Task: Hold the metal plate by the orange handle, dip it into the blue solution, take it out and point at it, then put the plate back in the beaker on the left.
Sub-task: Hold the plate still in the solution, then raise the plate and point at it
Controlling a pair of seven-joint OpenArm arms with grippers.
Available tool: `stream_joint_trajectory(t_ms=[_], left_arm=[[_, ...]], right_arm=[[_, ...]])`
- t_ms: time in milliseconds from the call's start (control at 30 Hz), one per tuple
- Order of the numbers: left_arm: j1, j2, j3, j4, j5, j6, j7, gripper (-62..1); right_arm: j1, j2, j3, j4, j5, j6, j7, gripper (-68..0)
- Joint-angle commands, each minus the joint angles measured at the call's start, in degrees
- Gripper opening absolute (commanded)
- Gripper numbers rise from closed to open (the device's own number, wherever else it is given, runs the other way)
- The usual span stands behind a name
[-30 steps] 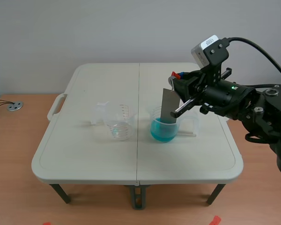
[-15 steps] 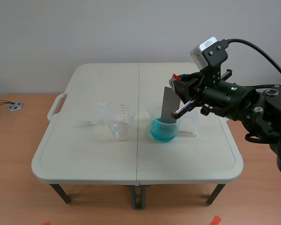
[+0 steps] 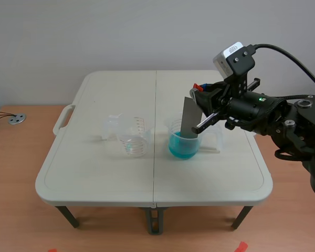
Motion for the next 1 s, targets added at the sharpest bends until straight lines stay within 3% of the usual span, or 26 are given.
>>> stream_joint_trajectory(t_ms=[0, 767, 967], left_arm=[[0.5, 0.0, 0.1, 0.2, -0.2, -0.3, -0.2, -57.8], [0.5, 0.0, 0.1, 0.2, -0.2, -0.3, -0.2, -57.8], [0.5, 0.0, 0.1, 0.2, -0.2, -0.3, -0.2, -57.8]], right_arm=[[0.5, 0.1, 0.0, 0.2, -0.3, 0.0, -0.7, -66.2], [0.8, 0.2, 0.1, 0.2, -0.2, 0.0, 0.2, -66.2], [0.9, 0.4, 0.7, 2.8, -0.2, 0.3, 0.6, -66.2]])
